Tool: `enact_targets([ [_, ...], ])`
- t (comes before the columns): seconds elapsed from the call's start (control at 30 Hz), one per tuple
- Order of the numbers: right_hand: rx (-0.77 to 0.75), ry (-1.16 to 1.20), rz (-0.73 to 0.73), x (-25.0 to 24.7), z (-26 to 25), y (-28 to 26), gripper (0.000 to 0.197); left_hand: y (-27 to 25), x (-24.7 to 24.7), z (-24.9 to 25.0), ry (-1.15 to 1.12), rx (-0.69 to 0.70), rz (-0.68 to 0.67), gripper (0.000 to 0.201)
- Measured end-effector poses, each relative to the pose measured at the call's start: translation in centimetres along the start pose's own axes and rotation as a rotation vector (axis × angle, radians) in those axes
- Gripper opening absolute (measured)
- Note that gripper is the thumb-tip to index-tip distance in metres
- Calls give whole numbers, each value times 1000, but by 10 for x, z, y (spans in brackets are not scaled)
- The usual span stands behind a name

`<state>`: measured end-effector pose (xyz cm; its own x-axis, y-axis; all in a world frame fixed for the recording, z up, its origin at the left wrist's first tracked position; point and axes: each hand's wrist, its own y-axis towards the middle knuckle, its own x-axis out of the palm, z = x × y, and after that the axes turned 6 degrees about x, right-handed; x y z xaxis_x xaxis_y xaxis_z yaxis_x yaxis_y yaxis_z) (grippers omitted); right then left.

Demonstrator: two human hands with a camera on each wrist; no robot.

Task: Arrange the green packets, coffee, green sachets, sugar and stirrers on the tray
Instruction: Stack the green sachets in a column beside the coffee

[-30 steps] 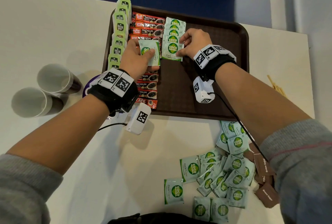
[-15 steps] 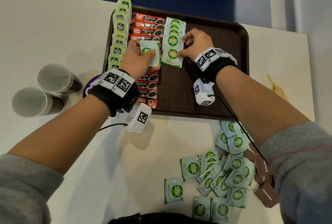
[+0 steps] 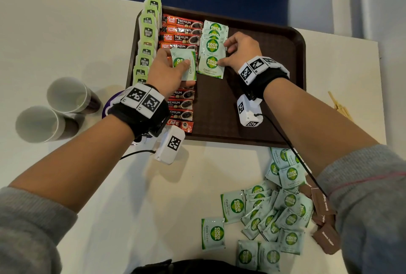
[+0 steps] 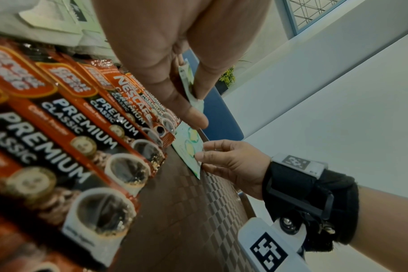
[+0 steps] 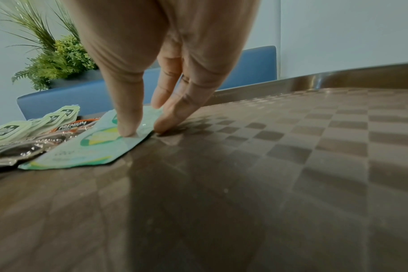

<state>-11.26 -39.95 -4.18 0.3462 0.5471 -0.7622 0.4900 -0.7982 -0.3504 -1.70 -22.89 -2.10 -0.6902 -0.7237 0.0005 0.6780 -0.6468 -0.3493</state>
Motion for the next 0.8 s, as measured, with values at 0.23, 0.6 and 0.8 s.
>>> enact_targets([
  [0.23, -59, 7, 61, -2, 0, -5, 37, 1, 0, -3, 40, -17, -35, 37],
  [0.6, -244, 159, -391, -8, -34, -29, 18, -6, 3, 2, 194, 11, -167, 45],
  [0.8, -145, 349, -354, -19, -17, -22, 16, -2, 3, 3, 218, 79, -19, 19],
])
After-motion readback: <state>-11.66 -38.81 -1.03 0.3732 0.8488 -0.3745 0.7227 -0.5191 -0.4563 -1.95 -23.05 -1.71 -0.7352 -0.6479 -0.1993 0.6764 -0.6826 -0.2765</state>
